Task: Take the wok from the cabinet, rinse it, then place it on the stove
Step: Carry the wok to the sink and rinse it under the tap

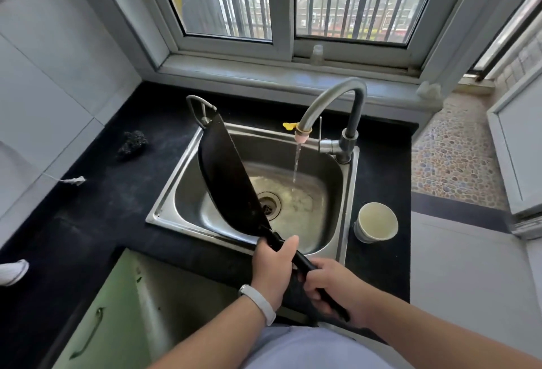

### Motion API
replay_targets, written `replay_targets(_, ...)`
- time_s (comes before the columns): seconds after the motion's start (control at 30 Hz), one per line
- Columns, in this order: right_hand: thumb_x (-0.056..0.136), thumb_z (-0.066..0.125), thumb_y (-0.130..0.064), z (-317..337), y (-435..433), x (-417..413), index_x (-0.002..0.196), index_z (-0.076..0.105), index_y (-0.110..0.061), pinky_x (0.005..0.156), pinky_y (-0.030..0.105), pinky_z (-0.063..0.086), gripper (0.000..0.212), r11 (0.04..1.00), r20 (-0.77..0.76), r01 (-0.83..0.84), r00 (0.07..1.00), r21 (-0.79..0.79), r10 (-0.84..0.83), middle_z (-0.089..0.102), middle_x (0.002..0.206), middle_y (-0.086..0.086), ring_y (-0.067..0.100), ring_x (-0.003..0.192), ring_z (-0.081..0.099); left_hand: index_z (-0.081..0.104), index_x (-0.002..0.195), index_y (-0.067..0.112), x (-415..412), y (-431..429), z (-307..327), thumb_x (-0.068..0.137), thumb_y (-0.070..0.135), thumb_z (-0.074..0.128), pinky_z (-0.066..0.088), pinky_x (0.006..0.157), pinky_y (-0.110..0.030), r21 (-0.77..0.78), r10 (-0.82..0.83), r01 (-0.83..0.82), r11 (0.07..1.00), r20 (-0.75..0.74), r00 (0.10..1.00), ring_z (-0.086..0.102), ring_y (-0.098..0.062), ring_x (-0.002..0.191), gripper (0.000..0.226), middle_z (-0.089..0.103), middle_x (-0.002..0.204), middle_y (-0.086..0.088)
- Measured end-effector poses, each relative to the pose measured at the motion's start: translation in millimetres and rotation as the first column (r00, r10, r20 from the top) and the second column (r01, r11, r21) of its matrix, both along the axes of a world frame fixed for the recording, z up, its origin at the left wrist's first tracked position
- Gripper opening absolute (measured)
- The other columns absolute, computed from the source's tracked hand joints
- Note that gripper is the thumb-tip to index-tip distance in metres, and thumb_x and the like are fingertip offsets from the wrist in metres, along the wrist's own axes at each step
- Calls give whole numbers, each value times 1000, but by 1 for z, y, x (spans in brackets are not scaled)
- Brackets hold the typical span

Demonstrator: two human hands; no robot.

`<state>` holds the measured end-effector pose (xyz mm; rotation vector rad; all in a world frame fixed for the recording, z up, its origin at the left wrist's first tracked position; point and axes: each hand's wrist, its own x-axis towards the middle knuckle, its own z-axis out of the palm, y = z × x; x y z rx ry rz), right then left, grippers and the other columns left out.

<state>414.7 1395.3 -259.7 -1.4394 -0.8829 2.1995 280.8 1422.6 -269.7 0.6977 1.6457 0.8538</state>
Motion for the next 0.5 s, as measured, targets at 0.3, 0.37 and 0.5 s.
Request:
replay_targets(0.3,71,51,-5,5,-3,15,87,46,-11,40,28,12,18,999,-61,-39,997,-30,37,41,58,5,16,40,28,60,93,13,9,-8,4,85,26,73,55,75,-34,82,-5,10,997,-71,997,68,-25,83,20,70,90,-11)
replay_targets(0.37,72,50,-3,8,-5,18,85,47,-11,42,31,12,15,997,-20,-72,997,20,72,42,57,6,18,40,30,60,94,14,10,-12,3,86,25,72,56,79,-37,80,-9,14,997,-60,998,68,-23,85,18,70,92,-10)
replay_targets(0.5,70,51,-4,16,-5,20,80,51,-7,38,23,29,11,968,180,-188,971,164,158,45,55,9,19,37,37,58,96,12,13,-18,-1,77,26,69,55,76,-39,51,9,-12,999,53,999,65,-22,78,25,65,85,-7)
